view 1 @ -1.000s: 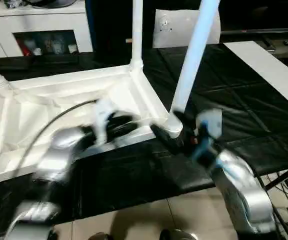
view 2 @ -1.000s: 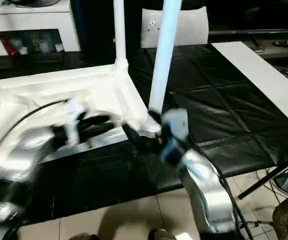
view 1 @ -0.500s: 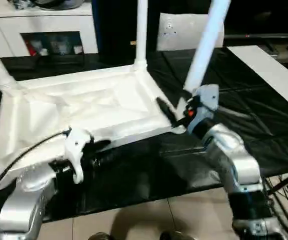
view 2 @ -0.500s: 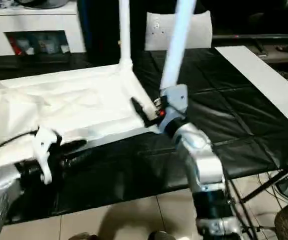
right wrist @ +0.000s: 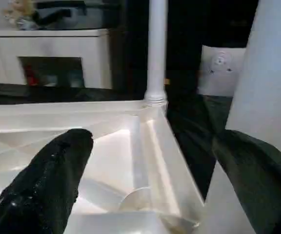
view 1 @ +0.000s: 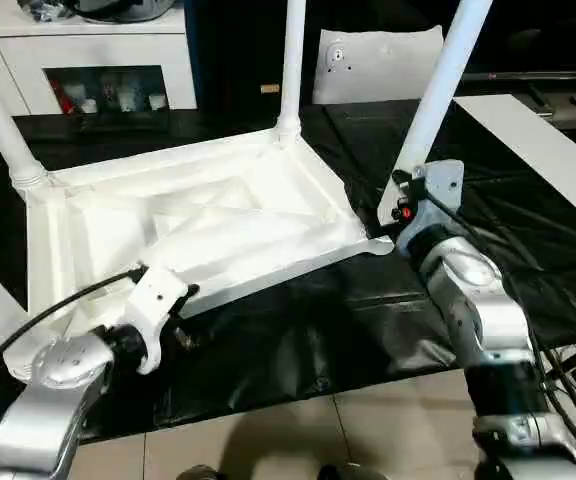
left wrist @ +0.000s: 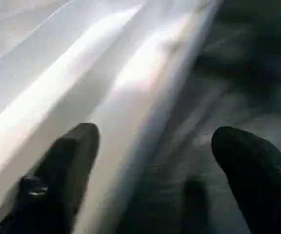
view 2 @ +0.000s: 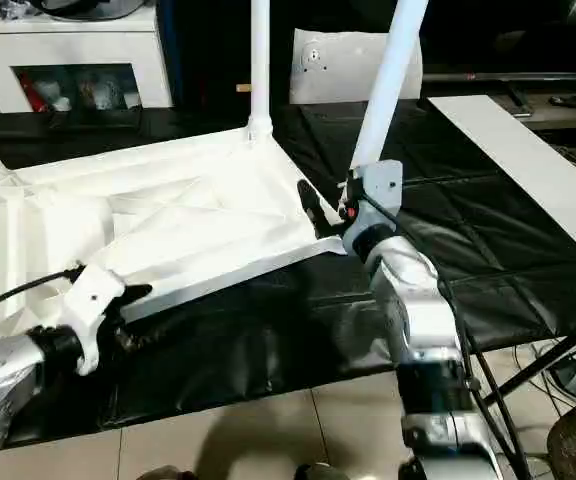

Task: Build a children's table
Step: Rotate leg to tighten

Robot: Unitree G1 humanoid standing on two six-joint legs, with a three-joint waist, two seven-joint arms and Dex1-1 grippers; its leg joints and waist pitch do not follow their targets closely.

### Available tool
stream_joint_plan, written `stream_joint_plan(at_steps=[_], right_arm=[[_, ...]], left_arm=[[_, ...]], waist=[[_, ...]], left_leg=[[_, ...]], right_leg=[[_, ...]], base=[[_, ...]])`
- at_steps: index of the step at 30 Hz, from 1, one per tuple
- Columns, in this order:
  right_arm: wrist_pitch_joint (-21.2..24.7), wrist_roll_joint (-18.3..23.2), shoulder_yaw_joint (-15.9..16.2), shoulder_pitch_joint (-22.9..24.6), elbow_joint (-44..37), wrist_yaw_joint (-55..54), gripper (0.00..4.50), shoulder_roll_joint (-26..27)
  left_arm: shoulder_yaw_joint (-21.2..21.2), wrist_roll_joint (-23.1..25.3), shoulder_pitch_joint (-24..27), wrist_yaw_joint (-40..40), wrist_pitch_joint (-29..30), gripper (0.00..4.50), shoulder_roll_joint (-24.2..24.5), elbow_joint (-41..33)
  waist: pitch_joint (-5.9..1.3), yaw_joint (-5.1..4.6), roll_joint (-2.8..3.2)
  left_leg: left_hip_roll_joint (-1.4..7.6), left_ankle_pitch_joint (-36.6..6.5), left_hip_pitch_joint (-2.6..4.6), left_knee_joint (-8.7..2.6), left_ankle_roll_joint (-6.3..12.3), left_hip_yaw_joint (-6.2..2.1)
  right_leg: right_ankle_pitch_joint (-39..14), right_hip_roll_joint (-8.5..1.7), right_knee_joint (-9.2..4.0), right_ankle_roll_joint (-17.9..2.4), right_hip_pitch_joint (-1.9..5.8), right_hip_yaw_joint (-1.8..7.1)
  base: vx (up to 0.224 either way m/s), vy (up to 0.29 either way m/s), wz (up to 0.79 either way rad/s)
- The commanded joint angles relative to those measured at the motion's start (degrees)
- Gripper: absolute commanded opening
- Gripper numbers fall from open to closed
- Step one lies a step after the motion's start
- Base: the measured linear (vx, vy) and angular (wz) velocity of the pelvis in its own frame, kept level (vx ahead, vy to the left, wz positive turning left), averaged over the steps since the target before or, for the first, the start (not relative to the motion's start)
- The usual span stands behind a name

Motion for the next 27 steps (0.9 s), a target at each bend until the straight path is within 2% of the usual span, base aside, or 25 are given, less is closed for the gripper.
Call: stream_joint_plan(at_steps=[1,3,4,6,7,9,10,12,14,18,21,22,23,25,26,27], right_arm=[[0.5,0.1,1.9,1.9,-2.6,1.2,4.5,-0.2],[0.9,0.1,2.9,3.9,-4.5,1.4,4.5,-0.2],[1.1,0.1,3.4,5.0,-5.6,1.6,4.5,-0.3],[1.2,-0.1,3.9,6.1,-6.7,1.6,4.5,-0.4],[1.2,-0.3,4.2,6.6,-7.2,1.7,4.5,-0.4],[1.5,-0.7,4.9,8.5,-9.1,2.1,4.5,-0.7],[1.7,-1.1,5.4,9.6,-10.2,2.4,4.5,-1.0],[2.1,-1.5,6.1,11.1,-11.7,2.6,4.5,-1.5],[2.3,-1.8,6.5,11.9,-12.5,2.5,4.5,-1.7],[3.2,-2.0,7.1,13.5,-14.3,1.8,4.5,-1.6],[3.9,-1.9,7.4,14.3,-15.4,1.5,4.5,-1.5],[4.9,-1.3,7.3,15.3,-16.9,0.8,4.5,-0.9],[4.9,-1.3,7.3,15.3,-16.9,0.8,4.5,-0.9],[8.9,0.8,6.2,16.7,-19.5,-1.0,4.5,0.6],[11.5,2.0,5.5,17.7,-21.6,-2.4,4.5,1.5],[11.9,2.2,5.4,17.9,-22.1,-2.7,4.5,1.6]], left_arm=[[-0.5,2.0,-2.2,2.7,-1.4,4.49,-0.1,2.8],[-0.3,2.9,-3.9,4.9,-2.6,4.49,-0.7,4.4],[-0.4,3.4,-4.6,5.7,-3.2,4.49,-0.9,5.1],[-0.5,4.0,-5.1,6.5,-3.8,4.49,-1.0,5.6],[-0.6,4.3,-5.5,7.0,-4.2,4.49,-1.0,6.1],[-0.7,5.2,-6.6,8.9,-5.3,4.49,-1.2,7.3],[-0.6,5.6,-7.3,10.1,-5.8,4.49,-1.6,8.0],[-0.4,6.4,-8.4,12.0,-6.7,4.49,-2.3,9.3],[-0.4,7.1,-9.3,13.6,-7.7,4.49,-2.8,10.5],[0.6,6.6,-10.7,16.9,-9.1,4.49,-5.2,11.2],[1.7,4.3,-10.5,17.5,-10.6,4.49,-7.5,10.4],[3.2,-0.7,-9.3,16.5,-11.8,4.49,-10.9,8.2],[3.2,-0.7,-9.3,16.5,-11.8,4.49,-10.9,8.2],[4.5,-5.2,-7.1,16.2,-9.8,4.49,-14.2,4.8],[4.9,-6.2,-5.3,17.4,-7.8,4.49,-15.8,2.6],[5.0,-6.3,-4.9,17.7,-7.4,4.49,-16.0,2.2]], waist=[[-3.7,-0.33,0.85],[-3.76,-0.38,0.75],[-3.85,-0.36,0.75],[-3.84,-0.28,0.71],[-3.78,-0.15,1.84],[-3.84,-0.3,1.09],[-3.73,-0.26,1.71],[-3.82,-0.26,1.42],[-3.79,-0.33,1.38],[-3.76,-0.34,1.29],[-3.72,-0.3,1.21],[-3.66,-0.33,1.16],[-3.7,-0.25,1.11],[-3.8,-0.33,0.64],[-3.73,-0.21,0.8],[-3.72,-0.25,0.74]], left_leg=[[2.32,-23.6,0.67,-4.89,-1.12,-1.48],[2.5,-23.1,0.69,-4.91,-0.96,-1.43],[2.5,-23.5,0.94,-4.76,-0.91,-1.37],[2.54,-22.8,0.62,-4.86,-0.65,-1.36],[2.52,-23.3,0.85,-4.89,-0.81,-1.51],[2.46,-23.5,0.82,-4.77,-0.78,-1.38],[2.51,-23.8,0.83,-4.87,-0.88,-1.43],[2.48,-24.2,0.86,-4.8,-0.86,-1.43],[2.44,-24.2,0.63,-4.8,-0.68,-1.52],[2.44,-24.7,0.78,-4.64,-0.65,-1.61],[2.42,-25.0,0.84,-4.54,-0.54,-1.6],[2.4,-25.0,0.69,-4.54,-0.37,-1.57],[2.44,-24.8,0.72,-4.49,-0.37,-1.53],[2.53,-24.4,0.42,-4.52,-0.19,-1.61],[2.84,-23.7,0.32,-4.69,-0.21,-1.56],[2.71,-23.8,0.23,-4.67,-0.11,-1.54]], right_leg=[[-31.3,-2.57,-5.15,-2.6,1.61,2.46],[-29.7,-2.63,-5.06,-3.6,1.55,2.58],[-29.4,-2.62,-4.97,-4.2,1.37,2.61],[-28.8,-2.68,-4.93,-4.3,1.64,2.64],[-28.8,-2.68,-4.82,-4.7,1.51,2.61],[-28.7,-2.62,-5.01,-4.5,1.55,2.59],[-28.4,-2.52,-5.1,-4.6,1.54,2.59],[-28.1,-2.48,-5.06,-4.6,1.55,2.5],[-28.5,-2.57,-5.1,-4.4,1.74,2.41],[-30.9,-2.67,-5.48,-3.9,1.62,2.21],[-32.2,-2.73,-5.78,-3.4,1.48,2.09],[-32.5,-2.79,-5.85,-3.3,1.57,2.08],[-32.6,-2.93,-5.9,-3.5,1.57,2.09],[-32.1,-2.93,-5.68,-3.8,1.7,2.1],[-30.4,-2.86,-5.43,-4.2,1.59,2.35],[-30.6,-2.75,-5.46,-3.9,1.59,2.25]], base=[[0.0,0.0,0.0],[0.0,0.0,0.0],[0.0,0.0,0.0],[0.0,0.0,0.0],[0.0,0.0,0.0],[0.0,0.0,0.0],[0.0,0.0,0.0],[0.0,0.0,0.0],[0.0,0.0,0.0],[0.0,0.0,0.0],[0.0,0.0,0.0],[0.0,0.0,0.0],[0.0,0.0,0.0],[0.0,0.0,0.0],[0.0,0.0,0.0],[0.0,0.0,0.0]])
